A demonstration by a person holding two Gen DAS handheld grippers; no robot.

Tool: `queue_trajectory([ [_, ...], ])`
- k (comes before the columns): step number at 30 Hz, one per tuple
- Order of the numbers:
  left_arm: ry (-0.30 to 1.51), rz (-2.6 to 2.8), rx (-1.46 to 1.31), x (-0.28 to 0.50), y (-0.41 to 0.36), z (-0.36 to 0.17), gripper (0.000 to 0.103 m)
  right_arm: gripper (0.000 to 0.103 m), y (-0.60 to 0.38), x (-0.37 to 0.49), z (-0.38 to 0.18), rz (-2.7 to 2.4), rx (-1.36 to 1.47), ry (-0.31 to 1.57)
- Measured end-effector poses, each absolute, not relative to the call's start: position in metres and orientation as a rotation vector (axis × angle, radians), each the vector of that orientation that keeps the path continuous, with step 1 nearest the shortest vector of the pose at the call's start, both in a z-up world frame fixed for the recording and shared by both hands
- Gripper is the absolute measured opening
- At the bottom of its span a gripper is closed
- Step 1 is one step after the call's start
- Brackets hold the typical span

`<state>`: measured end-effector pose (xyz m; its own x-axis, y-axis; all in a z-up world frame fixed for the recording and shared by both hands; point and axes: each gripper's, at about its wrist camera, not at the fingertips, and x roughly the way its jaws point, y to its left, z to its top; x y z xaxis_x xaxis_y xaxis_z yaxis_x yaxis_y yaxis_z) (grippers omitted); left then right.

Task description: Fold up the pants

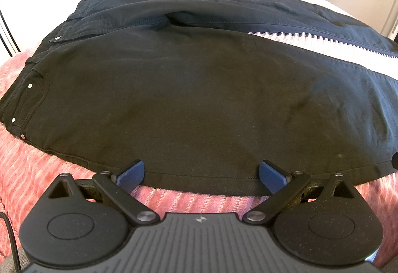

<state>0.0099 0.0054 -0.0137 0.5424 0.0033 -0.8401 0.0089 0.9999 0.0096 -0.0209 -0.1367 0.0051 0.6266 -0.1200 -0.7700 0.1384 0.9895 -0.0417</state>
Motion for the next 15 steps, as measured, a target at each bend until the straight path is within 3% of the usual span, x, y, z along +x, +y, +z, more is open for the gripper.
queue_trajectory([
  [15, 0.998, -0.008, 0.018, 0.0091, 0.0047, -0.0130, 0.099, 0.103, -0.1368, -0.0211, 0.0044, -0.148, 0.020, 0.884],
])
